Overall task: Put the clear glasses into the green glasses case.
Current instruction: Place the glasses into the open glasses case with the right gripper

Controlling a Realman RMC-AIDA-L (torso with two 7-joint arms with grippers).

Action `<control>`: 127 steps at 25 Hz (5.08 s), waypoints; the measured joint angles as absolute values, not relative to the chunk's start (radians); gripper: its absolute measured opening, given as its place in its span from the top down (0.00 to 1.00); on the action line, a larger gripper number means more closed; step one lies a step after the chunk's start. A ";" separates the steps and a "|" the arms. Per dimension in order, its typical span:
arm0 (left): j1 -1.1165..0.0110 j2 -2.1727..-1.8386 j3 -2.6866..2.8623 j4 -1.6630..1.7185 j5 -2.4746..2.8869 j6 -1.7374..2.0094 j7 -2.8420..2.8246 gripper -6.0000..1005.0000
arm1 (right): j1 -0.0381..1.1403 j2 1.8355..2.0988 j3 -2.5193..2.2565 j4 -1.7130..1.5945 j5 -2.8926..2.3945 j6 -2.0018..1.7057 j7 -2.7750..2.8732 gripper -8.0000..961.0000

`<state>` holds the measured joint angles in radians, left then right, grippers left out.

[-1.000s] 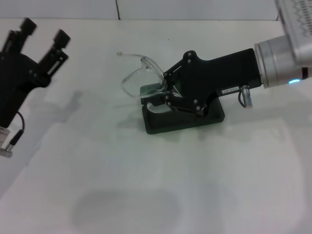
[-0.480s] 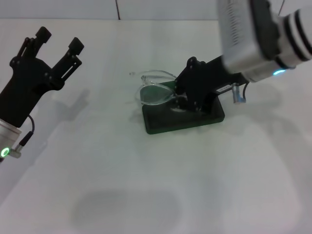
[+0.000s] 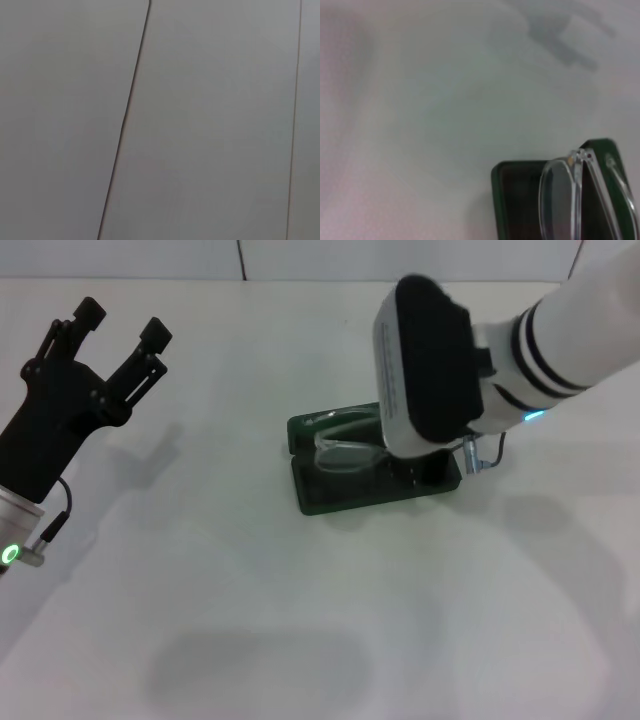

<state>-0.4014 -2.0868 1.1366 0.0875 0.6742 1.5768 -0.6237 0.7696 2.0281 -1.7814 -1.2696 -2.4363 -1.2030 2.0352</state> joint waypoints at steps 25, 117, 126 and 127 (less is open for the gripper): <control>-0.394 -2.092 1.137 0.077 0.673 1.583 -0.635 0.12 | 0.716 2.028 -2.010 -1.330 -2.632 -1.088 2.125 0.83; -0.410 -2.093 1.137 0.086 0.686 1.577 -0.634 0.12 | 0.878 2.028 -1.744 -1.024 -2.362 -1.222 2.069 0.78; -0.410 -2.094 1.137 0.082 0.686 1.577 -0.634 0.12 | 0.871 2.028 -1.744 -1.031 -2.362 -1.214 2.071 0.78; -0.410 -2.095 1.137 0.081 0.686 1.577 -0.634 0.12 | 0.866 2.028 -1.744 -1.038 -2.362 -1.219 2.071 0.78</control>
<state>-0.4096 -2.0945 1.1366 0.0814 0.6856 1.5769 -0.6336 0.8661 2.0278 -1.7442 -1.0376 -2.3617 -1.2187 2.0707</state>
